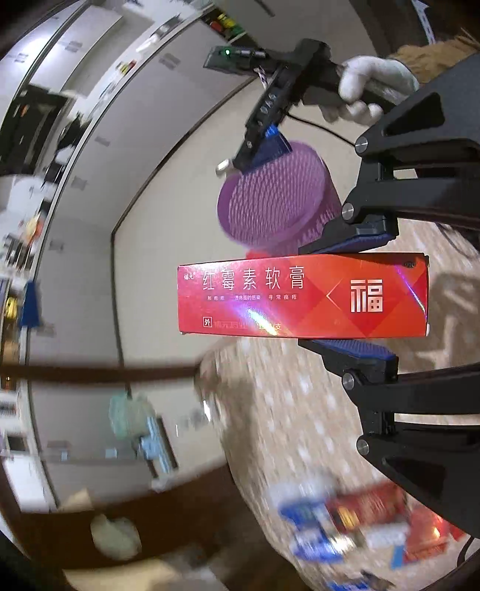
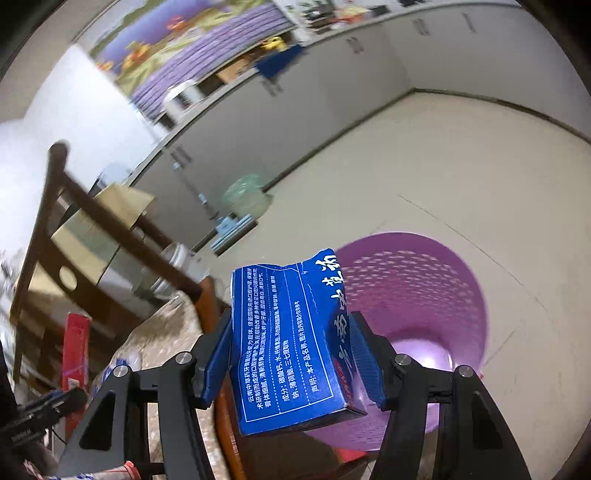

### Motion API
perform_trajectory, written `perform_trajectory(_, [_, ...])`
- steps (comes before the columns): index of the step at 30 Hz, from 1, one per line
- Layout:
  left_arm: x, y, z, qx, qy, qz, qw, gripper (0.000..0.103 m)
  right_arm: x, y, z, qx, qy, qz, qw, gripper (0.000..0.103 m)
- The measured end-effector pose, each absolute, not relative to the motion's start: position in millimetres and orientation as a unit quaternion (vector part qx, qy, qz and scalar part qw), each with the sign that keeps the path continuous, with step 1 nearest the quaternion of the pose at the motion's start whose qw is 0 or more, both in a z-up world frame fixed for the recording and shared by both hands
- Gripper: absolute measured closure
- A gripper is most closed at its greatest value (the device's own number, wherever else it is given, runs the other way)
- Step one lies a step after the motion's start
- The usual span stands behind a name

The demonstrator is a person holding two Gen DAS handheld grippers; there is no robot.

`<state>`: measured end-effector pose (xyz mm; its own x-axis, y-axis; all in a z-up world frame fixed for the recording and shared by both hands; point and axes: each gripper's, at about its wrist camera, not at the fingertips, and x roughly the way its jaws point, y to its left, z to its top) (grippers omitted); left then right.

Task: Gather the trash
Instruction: 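Carry both boxes to the purple wastebasket and open both tools to drop them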

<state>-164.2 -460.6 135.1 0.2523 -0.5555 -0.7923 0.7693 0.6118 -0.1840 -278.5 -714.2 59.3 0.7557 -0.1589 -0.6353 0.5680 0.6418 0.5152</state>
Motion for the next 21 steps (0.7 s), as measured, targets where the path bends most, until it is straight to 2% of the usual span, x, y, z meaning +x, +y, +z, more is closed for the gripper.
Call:
perform_trajectory(6, [-176.7, -536.3, 115.3, 0.133, 0.458, -0.468, 0.744, 0.064, -293.0, -736.2, 54.7, 0.376, 0.272, -0.236, 0.853, 0.038])
perform_trajectory(16, [-181.1, -606.8, 83.4, 0.157, 0.465, -0.488, 0.722, 0.064, -304.1, -757.7, 46.0, 0.399, 0.27, -0.273, 0.833, 0.036])
perform_trajectory(18, [-180.6, -613.2, 78.7, 0.164, 0.466, -0.485, 0.722, 0.056, -304.1, -762.3, 43.0, 0.398, 0.278, -0.285, 0.826, 0.031])
perform_trajectory(21, [-179.5, -611.9, 75.0, 0.163, 0.467, -0.481, 0.724, 0.049, -307.0, -766.2, 40.2, 0.401, 0.28, -0.295, 0.821, 0.029])
